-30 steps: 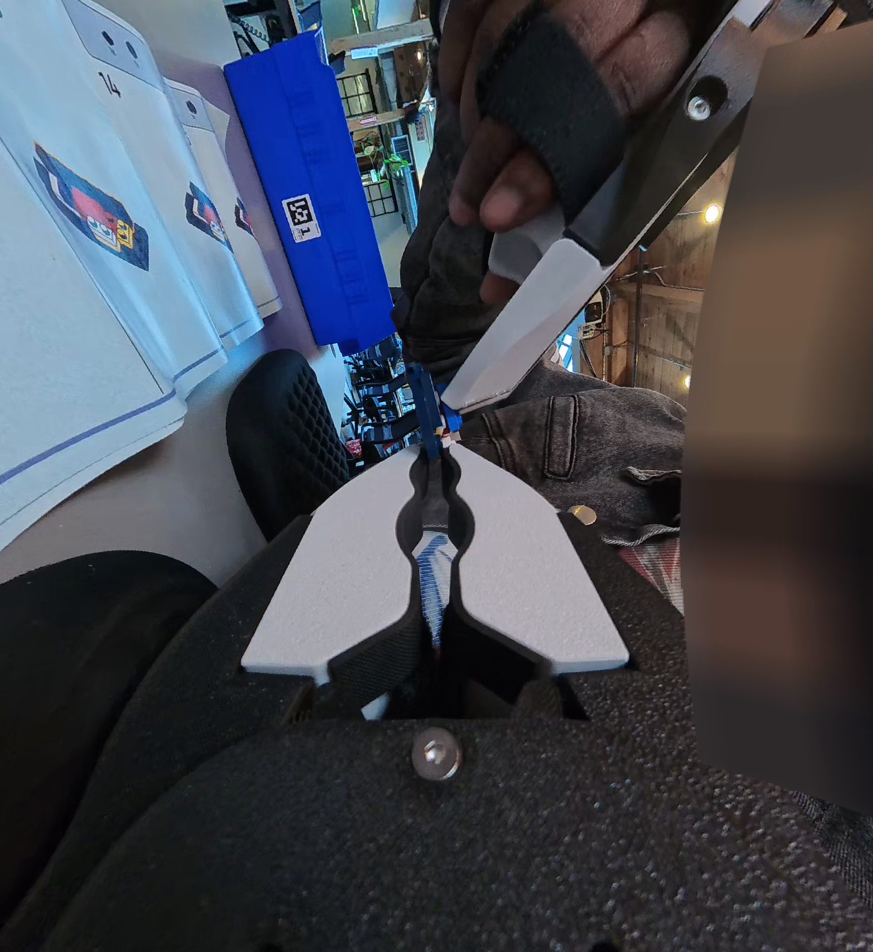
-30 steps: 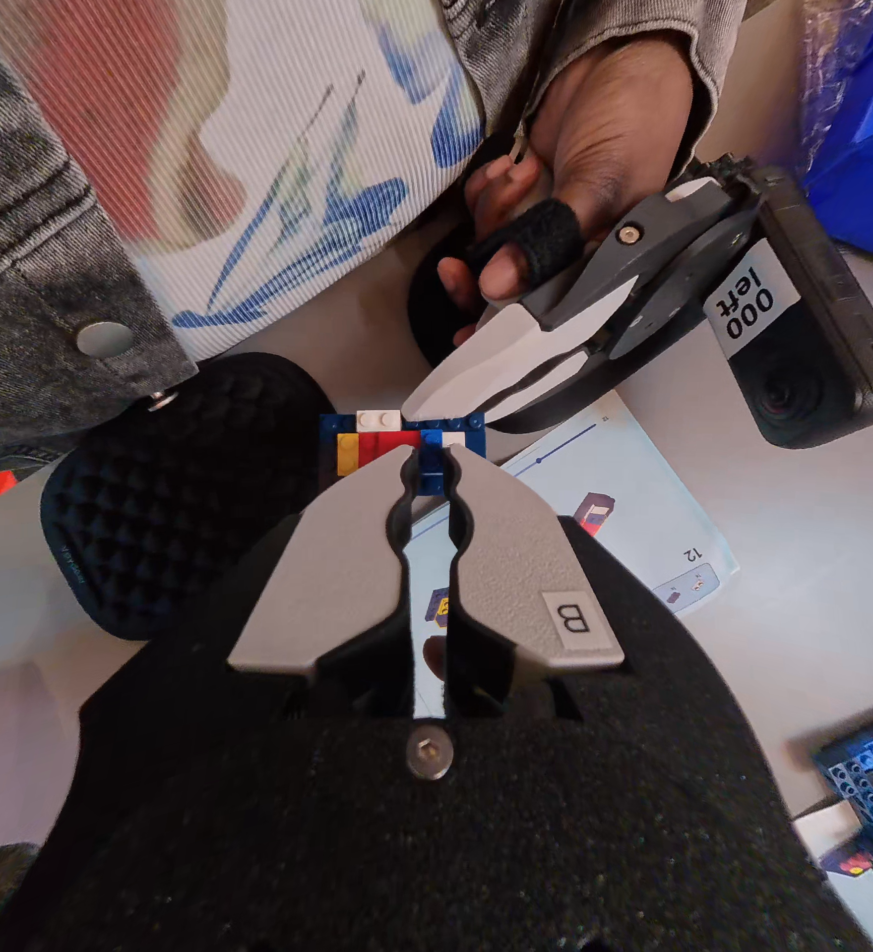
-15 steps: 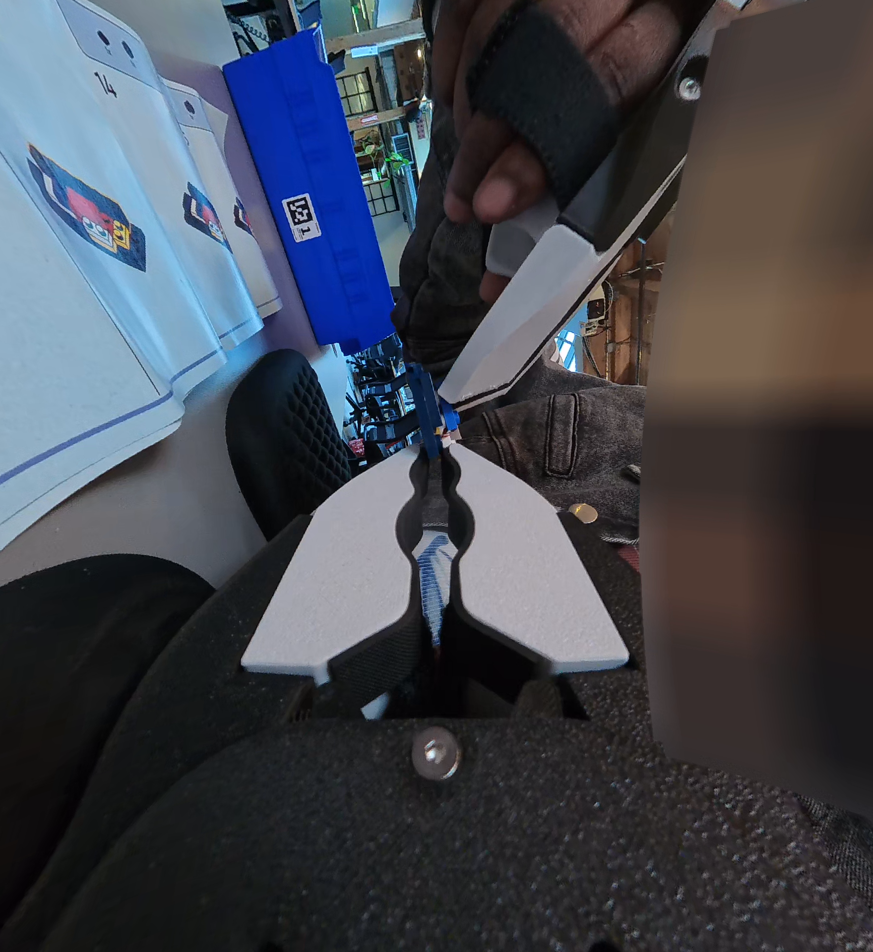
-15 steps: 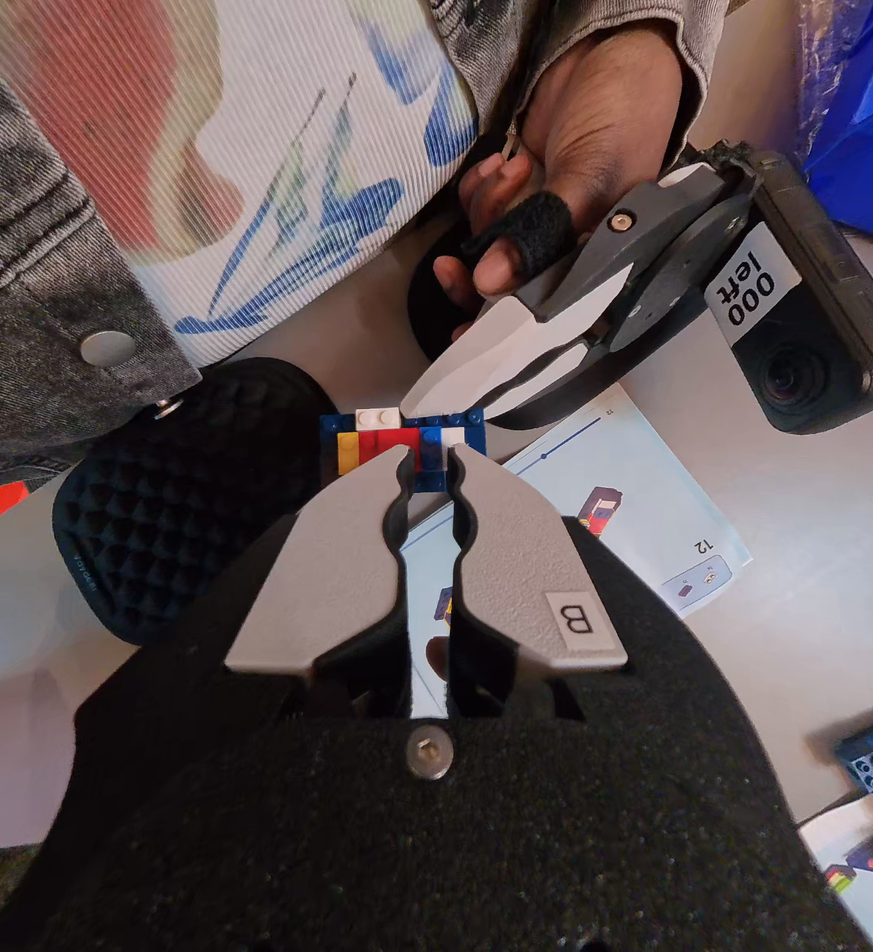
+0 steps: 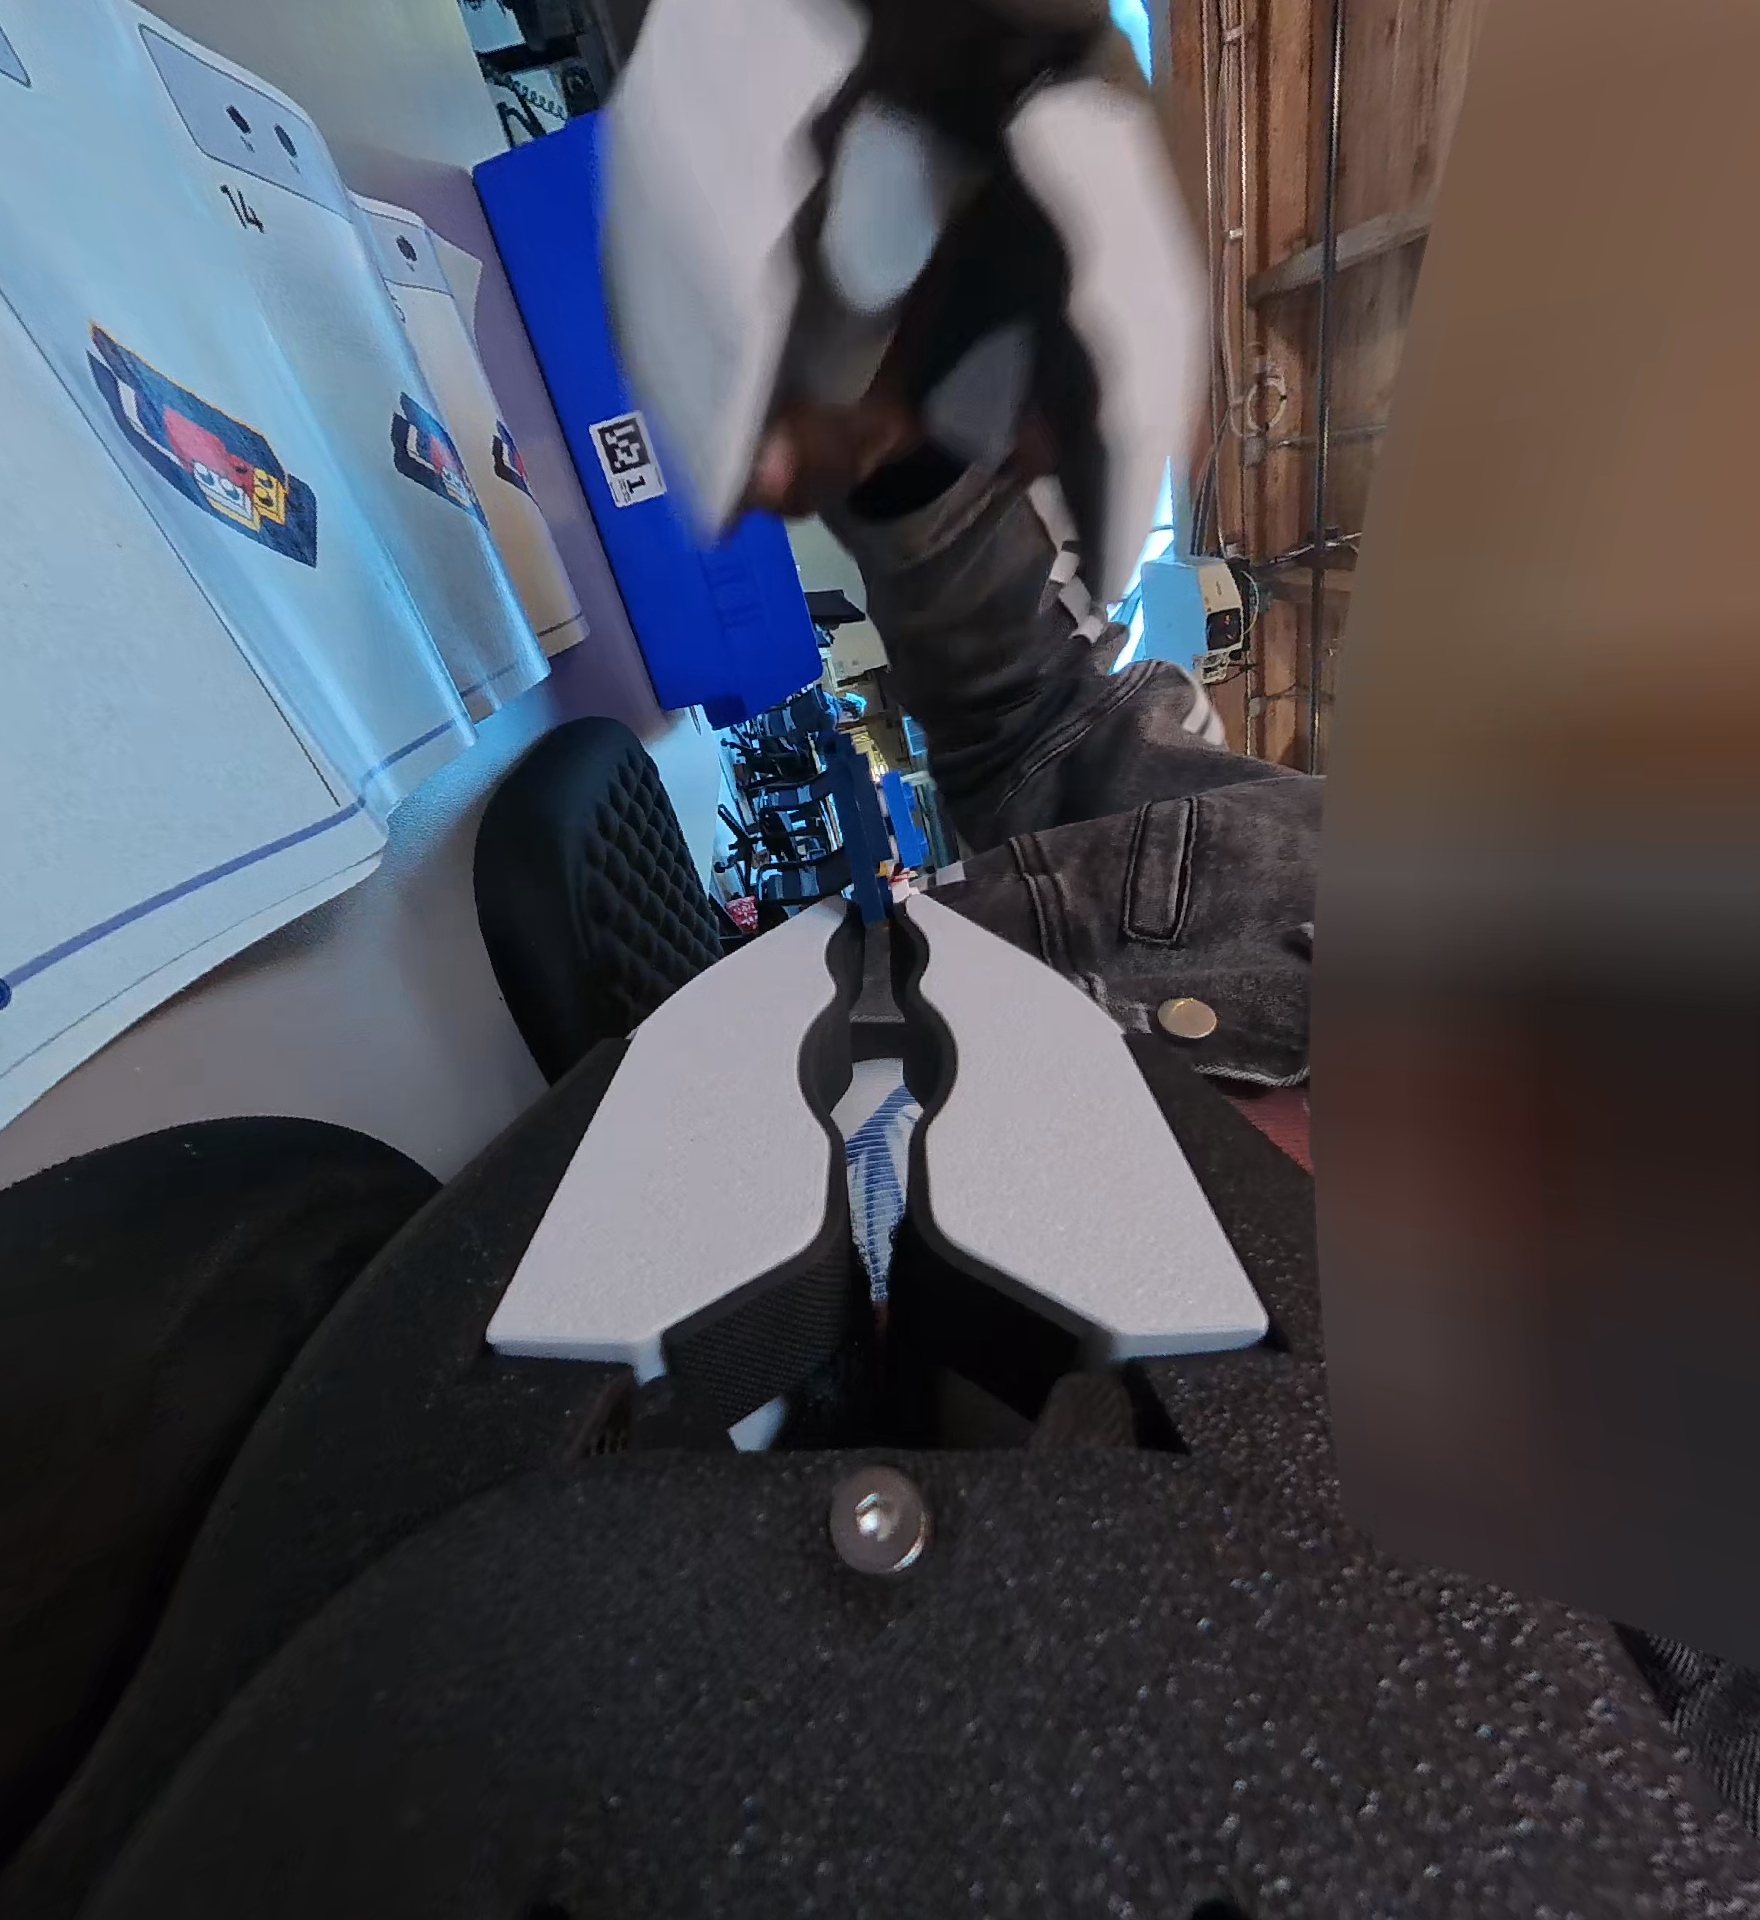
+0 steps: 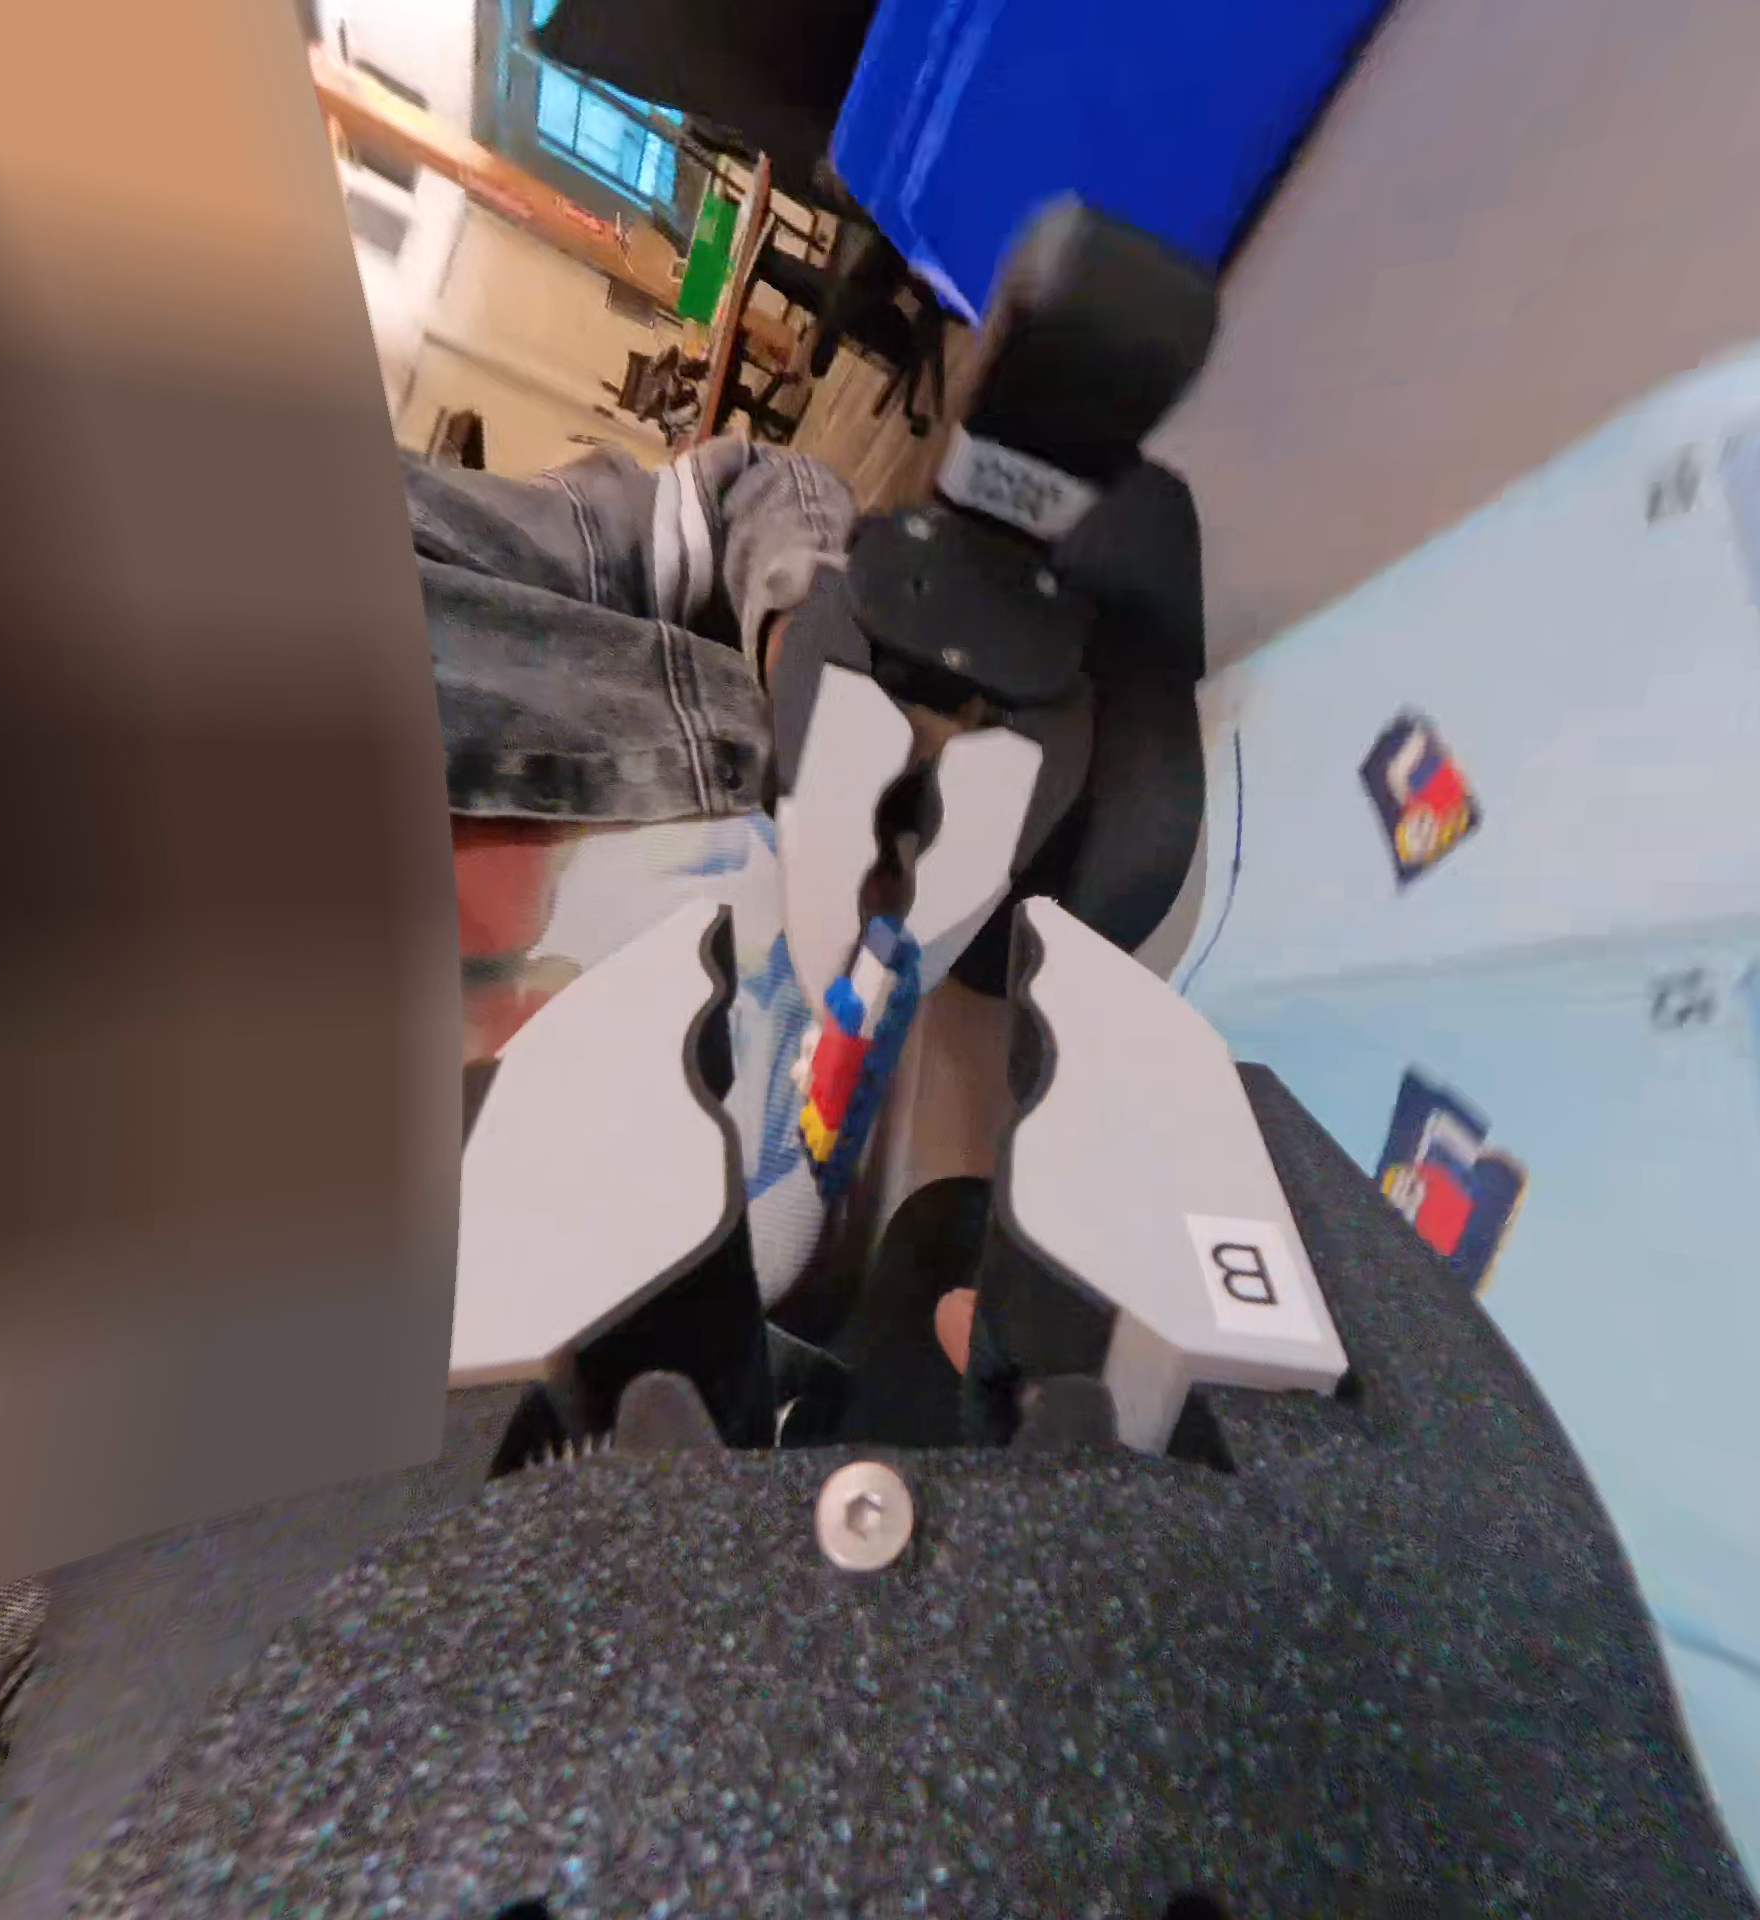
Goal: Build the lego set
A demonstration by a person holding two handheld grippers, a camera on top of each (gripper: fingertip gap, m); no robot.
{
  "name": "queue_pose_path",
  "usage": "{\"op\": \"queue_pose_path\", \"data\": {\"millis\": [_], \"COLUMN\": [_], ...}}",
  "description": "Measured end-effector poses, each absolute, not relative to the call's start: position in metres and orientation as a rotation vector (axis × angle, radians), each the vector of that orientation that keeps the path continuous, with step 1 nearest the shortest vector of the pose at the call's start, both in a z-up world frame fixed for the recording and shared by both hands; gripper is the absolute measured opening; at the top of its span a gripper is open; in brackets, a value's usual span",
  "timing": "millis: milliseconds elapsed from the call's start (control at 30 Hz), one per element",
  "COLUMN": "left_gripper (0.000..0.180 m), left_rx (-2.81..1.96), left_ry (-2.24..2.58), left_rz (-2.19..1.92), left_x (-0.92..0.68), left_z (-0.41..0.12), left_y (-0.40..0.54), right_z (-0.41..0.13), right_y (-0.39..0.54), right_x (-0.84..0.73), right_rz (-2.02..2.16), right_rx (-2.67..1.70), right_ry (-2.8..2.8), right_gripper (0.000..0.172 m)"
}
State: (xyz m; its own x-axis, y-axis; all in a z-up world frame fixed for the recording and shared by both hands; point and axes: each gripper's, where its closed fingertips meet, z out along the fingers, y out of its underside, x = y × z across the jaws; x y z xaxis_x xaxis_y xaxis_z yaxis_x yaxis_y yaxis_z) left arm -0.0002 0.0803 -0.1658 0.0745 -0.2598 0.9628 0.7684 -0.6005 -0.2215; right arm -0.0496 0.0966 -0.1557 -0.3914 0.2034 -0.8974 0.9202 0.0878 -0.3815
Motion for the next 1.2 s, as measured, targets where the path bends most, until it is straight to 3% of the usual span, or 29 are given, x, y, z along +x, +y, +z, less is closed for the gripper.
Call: {"op": "queue_pose_path", "data": {"millis": [533, 1200], "left_gripper": [0.004, 0.004], "left_rx": [-1.591, -1.833], "left_ry": [-0.511, -0.173], "left_rz": [-1.589, -1.181], "left_x": [0.000, 0.015], "left_z": [-0.168, -0.170], "left_y": [0.081, 0.077], "right_z": [-0.170, -0.166], "right_y": [0.070, 0.067], "right_x": [-0.016, 0.002], "right_rz": [-1.286, -1.404], "right_rx": [1.072, 0.827], "right_ry": [1.475, 1.757], "right_gripper": [0.016, 0.012]}}
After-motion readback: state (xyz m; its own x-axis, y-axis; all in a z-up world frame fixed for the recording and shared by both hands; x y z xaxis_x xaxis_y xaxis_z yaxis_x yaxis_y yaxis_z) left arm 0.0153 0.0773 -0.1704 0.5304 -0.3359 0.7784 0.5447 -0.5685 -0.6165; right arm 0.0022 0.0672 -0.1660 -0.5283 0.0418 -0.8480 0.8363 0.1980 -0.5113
